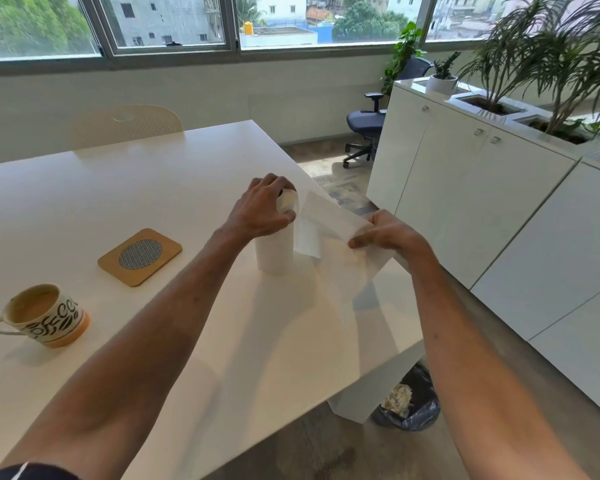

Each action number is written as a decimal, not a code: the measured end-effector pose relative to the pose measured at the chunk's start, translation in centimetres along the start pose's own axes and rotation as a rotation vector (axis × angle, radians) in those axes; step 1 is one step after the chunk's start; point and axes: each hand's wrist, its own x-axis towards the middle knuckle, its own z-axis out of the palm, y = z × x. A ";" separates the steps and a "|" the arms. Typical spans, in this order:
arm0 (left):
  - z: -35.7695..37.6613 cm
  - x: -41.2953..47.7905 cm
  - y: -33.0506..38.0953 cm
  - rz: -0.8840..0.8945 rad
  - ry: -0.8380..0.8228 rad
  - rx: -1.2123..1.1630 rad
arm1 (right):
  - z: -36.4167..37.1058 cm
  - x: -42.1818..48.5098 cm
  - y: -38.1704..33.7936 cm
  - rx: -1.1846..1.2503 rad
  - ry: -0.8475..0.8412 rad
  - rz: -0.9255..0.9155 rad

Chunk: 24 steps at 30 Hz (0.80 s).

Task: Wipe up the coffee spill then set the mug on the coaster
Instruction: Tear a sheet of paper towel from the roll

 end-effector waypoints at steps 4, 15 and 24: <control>-0.1 -0.1 0.1 -0.002 0.003 -0.003 | -0.7 -0.1 0.2 -0.011 0.019 0.009; 0.0 0.0 0.0 -0.002 0.003 -0.005 | -1.7 -1.3 3.2 -0.049 -0.042 0.110; -0.3 -0.2 0.2 -0.007 -0.002 -0.006 | -1.9 -2.2 4.9 0.011 -0.033 0.171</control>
